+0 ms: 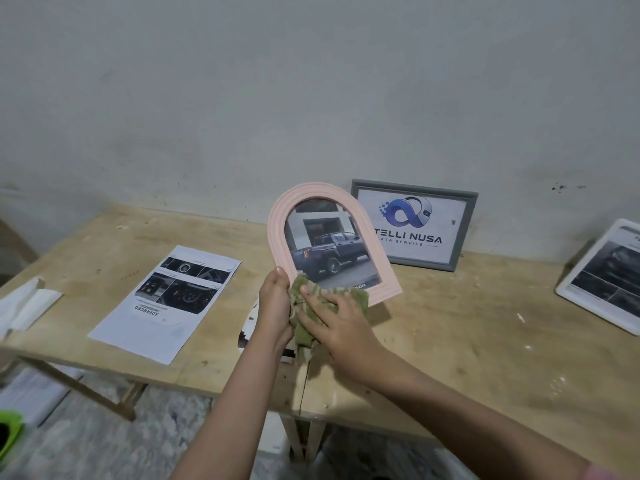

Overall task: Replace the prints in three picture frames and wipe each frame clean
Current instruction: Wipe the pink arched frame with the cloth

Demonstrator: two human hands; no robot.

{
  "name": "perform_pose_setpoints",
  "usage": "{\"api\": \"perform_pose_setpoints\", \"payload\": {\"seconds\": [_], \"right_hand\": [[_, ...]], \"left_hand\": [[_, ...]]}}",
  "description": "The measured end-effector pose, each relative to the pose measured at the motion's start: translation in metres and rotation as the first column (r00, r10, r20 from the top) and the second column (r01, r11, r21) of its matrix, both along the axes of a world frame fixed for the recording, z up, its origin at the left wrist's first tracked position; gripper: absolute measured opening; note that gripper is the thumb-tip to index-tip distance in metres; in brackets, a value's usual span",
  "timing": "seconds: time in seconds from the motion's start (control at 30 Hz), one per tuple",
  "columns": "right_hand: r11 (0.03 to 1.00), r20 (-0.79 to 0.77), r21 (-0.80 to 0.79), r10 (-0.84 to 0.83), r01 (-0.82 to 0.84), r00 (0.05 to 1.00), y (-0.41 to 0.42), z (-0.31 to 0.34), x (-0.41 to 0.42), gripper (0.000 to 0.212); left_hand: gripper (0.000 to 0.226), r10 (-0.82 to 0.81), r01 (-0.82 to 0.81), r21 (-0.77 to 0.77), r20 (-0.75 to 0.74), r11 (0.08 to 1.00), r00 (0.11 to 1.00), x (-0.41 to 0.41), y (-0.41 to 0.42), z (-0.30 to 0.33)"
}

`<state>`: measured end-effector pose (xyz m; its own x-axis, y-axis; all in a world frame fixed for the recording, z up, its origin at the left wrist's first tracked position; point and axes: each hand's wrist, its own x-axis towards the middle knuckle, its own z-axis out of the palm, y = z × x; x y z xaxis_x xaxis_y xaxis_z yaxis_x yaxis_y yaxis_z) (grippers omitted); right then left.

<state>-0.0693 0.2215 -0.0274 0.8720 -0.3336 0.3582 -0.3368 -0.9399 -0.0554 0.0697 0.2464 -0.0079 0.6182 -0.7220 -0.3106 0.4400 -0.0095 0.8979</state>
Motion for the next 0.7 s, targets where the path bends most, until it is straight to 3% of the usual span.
{"api": "perform_pose_setpoints", "payload": {"seconds": [0.1, 0.27, 0.5, 0.57, 0.7], "right_hand": [[0.980, 0.077, -0.165, 0.124, -0.110, 0.989, -0.012, -0.009, -0.011, 0.048], [0.930, 0.053, -0.322, 0.203, -0.176, 0.978, -0.041, -0.008, -0.032, 0.040], [0.914, -0.055, -0.386, 0.112, -0.125, 0.992, -0.100, -0.009, -0.088, 0.038], [0.952, -0.008, -0.305, 0.017, -0.018, 1.000, -0.111, -0.001, -0.095, 0.040], [0.967, 0.342, 0.046, -0.249, 0.249, 0.906, -0.117, 0.038, -0.076, 0.060]], "left_hand": [[0.043, 0.008, -0.006, 0.024, -0.051, 1.000, 0.999, -0.002, 0.003, -0.007], [0.040, 0.013, -0.015, -0.015, -0.101, 1.000, 0.995, -0.004, 0.002, 0.001], [0.026, 0.001, -0.006, 0.053, 0.095, 0.999, 0.995, 0.021, 0.006, 0.000], [0.025, -0.006, -0.013, 0.099, 0.191, 0.995, 0.982, 0.023, 0.005, 0.004], [0.031, -0.035, -0.016, 0.152, 0.327, 0.988, 0.944, 0.022, 0.001, -0.001]]}}
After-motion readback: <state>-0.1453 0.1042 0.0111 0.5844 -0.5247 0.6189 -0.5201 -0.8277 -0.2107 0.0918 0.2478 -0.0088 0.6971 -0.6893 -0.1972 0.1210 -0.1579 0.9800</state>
